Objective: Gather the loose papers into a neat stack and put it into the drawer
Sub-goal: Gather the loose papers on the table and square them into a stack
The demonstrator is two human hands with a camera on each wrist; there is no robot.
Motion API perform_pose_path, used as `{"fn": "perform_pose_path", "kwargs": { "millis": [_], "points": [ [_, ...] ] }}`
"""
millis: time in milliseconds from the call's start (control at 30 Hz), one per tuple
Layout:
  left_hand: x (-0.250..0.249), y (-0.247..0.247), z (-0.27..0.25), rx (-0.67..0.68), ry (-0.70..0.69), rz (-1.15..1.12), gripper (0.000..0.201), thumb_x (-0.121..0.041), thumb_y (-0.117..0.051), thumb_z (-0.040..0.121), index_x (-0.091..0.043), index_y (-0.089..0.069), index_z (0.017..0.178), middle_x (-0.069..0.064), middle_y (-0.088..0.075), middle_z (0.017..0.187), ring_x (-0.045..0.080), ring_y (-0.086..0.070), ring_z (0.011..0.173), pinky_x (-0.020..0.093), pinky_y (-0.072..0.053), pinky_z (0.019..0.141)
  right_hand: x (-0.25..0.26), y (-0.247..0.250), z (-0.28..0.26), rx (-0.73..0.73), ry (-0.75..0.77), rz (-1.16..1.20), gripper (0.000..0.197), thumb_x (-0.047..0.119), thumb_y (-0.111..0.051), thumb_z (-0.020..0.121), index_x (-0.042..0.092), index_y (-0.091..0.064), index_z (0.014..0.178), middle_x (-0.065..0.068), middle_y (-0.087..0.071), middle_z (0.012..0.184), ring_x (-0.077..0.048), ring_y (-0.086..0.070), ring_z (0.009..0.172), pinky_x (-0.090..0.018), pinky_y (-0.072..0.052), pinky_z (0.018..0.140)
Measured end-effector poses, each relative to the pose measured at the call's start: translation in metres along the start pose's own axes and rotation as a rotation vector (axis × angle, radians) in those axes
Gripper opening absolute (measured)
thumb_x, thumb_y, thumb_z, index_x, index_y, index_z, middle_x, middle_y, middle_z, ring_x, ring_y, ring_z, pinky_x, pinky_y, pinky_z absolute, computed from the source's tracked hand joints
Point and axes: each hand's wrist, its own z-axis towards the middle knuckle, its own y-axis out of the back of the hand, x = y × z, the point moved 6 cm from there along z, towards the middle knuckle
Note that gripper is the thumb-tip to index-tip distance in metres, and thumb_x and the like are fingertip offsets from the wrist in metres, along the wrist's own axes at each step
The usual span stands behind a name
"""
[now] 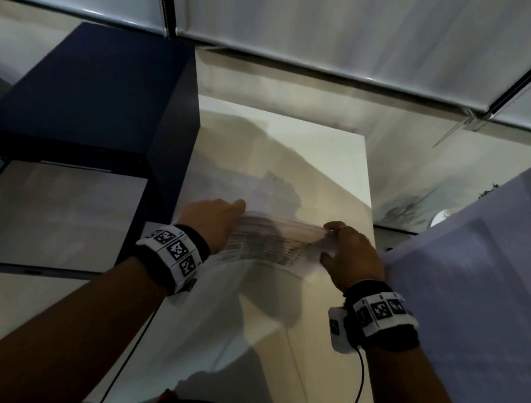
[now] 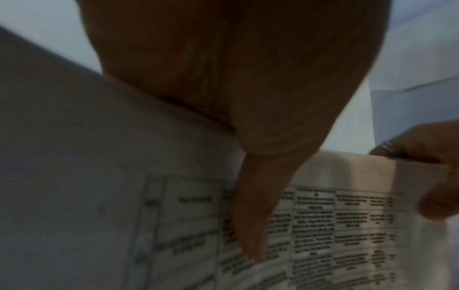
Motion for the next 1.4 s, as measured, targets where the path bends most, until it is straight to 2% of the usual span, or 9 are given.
{"fn": "perform_pose_path", "kwargs": {
  "millis": [100,300,467,633,933,1033,1167,1300,1400],
  "points": [
    [-0.002,-0.004,0.004,0.012,-0.011,0.004,0.018,-0.026,-0.052,0.089,-0.026,-0.049,0.106,0.006,-0.064,0.094,0.032,-0.065,0.082,0.036,-0.046,0.062,0.020,-0.007,0.008,0.023,0.080,-0.242,0.034,0.042,-0.061,0.084,0.031,-0.055,0.115,0.002,-0.068,0.105,-0.027,-0.063,0.098,-0.036,-0.047,0.080],
    [-0.003,0.010,-0.005,-0.110,0.074,0.013,0.011,-0.024,-0.051,0.090,-0.021,-0.047,0.100,0.004,-0.060,0.084,0.030,-0.064,0.076,0.033,-0.040,0.057,0.035,0.006,0.007,0.019,0.060,-0.285,0.023,0.036,-0.051,0.093,0.024,-0.058,0.111,-0.007,-0.067,0.101,-0.033,-0.065,0.091,-0.032,-0.042,0.066],
    [-0.006,-0.008,-0.007,-0.010,0.078,-0.019,0.023,-0.022,-0.053,0.086,-0.022,-0.041,0.106,0.004,-0.057,0.082,0.030,-0.061,0.070,0.034,-0.040,0.055,0.037,-0.012,0.004,0.083,0.092,-0.300,0.036,0.028,-0.053,0.088,0.028,-0.048,0.124,-0.002,-0.066,0.113,-0.030,-0.063,0.101,-0.038,-0.047,0.079],
    [-0.008,-0.008,-0.005,0.026,0.035,-0.019,0.024,-0.026,-0.057,0.083,-0.024,-0.046,0.104,0.003,-0.058,0.084,0.031,-0.063,0.074,0.033,-0.040,0.057,0.053,-0.021,-0.008,-0.115,0.190,-0.341,0.087,0.036,-0.068,0.079,0.027,-0.019,0.151,-0.004,-0.028,0.156,-0.035,-0.024,0.144,-0.061,-0.020,0.113],
    [-0.014,-0.001,-0.006,0.050,-0.021,-0.033,0.035,-0.040,-0.063,0.081,-0.027,-0.047,0.109,0.003,-0.063,0.095,0.028,-0.065,0.081,0.032,-0.039,0.060,0.055,-0.031,-0.019,-0.149,0.199,-0.311,0.098,0.059,-0.050,0.080,0.024,0.001,0.155,-0.008,0.006,0.163,-0.038,0.012,0.148,-0.069,0.007,0.111],
    [-0.016,0.001,-0.005,0.058,-0.034,-0.048,0.035,-0.040,-0.061,0.082,-0.029,-0.044,0.111,0.002,-0.064,0.095,0.027,-0.065,0.079,0.031,-0.041,0.059,0.045,-0.030,-0.016,-0.080,0.179,-0.333,0.095,0.057,-0.056,0.083,0.027,0.002,0.153,-0.005,-0.004,0.163,-0.036,0.000,0.149,-0.069,-0.003,0.112],
    [-0.021,0.004,-0.005,0.055,-0.075,-0.007,0.027,-0.037,-0.055,0.088,-0.026,-0.046,0.112,0.005,-0.061,0.094,0.030,-0.065,0.081,0.033,-0.042,0.060,0.032,-0.016,-0.003,-0.102,0.113,-0.239,0.064,0.052,-0.056,0.087,0.033,-0.034,0.144,0.005,-0.055,0.133,-0.025,-0.045,0.128,-0.056,-0.024,0.110],
    [-0.025,0.013,-0.006,0.003,-0.024,-0.020,0.016,-0.024,-0.051,0.092,-0.018,-0.048,0.106,0.006,-0.054,0.085,0.031,-0.063,0.081,0.034,-0.040,0.061,0.039,-0.003,0.007,-0.133,0.149,-0.216,0.021,0.045,-0.057,0.088,0.026,-0.064,0.097,0.001,-0.072,0.089,-0.027,-0.066,0.090,-0.038,-0.041,0.081],
    [-0.023,0.022,-0.007,-0.117,0.067,-0.053,0.009,-0.018,-0.049,0.091,-0.017,-0.041,0.093,0.001,-0.044,0.074,0.028,-0.053,0.066,0.034,-0.038,0.057,0.046,0.007,0.005,-0.184,0.170,-0.213,0.016,0.038,-0.058,0.087,0.023,-0.063,0.090,-0.001,-0.071,0.083,-0.030,-0.066,0.081,-0.033,-0.041,0.065]
  ]
}}
